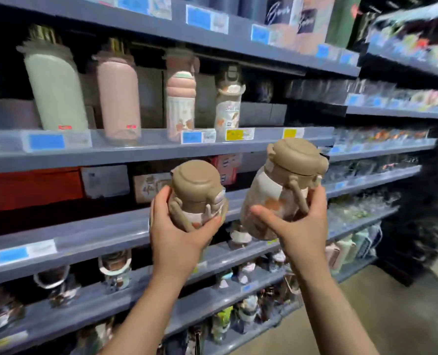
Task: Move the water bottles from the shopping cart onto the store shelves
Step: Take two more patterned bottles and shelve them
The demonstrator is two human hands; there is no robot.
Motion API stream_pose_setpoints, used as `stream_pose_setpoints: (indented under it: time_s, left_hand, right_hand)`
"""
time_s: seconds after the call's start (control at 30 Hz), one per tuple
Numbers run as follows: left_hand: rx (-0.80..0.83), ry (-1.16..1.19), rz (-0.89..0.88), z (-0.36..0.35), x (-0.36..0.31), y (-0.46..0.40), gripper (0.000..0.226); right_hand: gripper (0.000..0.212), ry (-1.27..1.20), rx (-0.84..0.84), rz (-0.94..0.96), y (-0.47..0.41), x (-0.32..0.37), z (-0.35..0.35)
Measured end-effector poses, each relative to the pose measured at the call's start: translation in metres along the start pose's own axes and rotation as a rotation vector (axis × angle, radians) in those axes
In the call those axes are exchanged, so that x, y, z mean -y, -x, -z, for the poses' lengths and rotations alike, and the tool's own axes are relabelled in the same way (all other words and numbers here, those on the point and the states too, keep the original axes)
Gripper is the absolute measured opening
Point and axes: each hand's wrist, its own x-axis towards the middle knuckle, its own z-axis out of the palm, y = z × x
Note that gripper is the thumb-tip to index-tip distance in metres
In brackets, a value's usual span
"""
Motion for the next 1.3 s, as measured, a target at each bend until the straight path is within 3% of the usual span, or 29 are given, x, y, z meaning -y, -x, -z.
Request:
stream_pose_setpoints:
  time_s: [0.17, 0.3, 0.47, 0.63, 0.8, 1.0, 1.17, 1.3]
  left_hand:
    - [0.050, 0.034, -0.027, -0.051, 0.010, -0.056, 0.092]
    - [0.082, 0.033, -0.035, -0.083, 0.019, -0.088, 0.097]
    - [0.053, 0.028, -0.004, -0.108, 0.034, -0.116, 0.094]
    - [-0.065, -0.004, -0.013, -0.130, 0.036, -0.127, 0.082]
    - [-0.223, -0.099, -0.048, -0.159, 0.034, -0.132, 0.083]
    - [-0.411, -0.145, -0.025, -0.201, 0.037, -0.131, 0.081]
    - [-0.485, -0.182, 0.017, -0.234, 0.040, -0.126, 0.076]
    - [-0.525, -0.221, 0.031, -0.247, 0.041, -0.127, 0.075]
  right_hand:
    - [0.086, -0.053, -0.087, 0.056, -0.073, -0.020, -0.014]
    - [0.068, -0.232, -0.186, 0.009, -0.126, -0.044, -0.018]
    - [0.074, -0.588, -0.299, -0.068, -0.195, -0.072, -0.026]
    - [0.075, -0.819, -0.235, -0.176, -0.275, -0.105, -0.038]
    - [0.091, -0.518, 0.033, -0.232, -0.351, -0.137, -0.045]
    - [0.078, 0.140, 0.451, -0.143, -0.411, -0.143, -0.042]
    - [0.080, 0.225, 0.675, -0.057, -0.417, -0.154, -0.053]
    - [0.089, 0.236, 0.702, -0.047, -0.420, -0.159, -0.054]
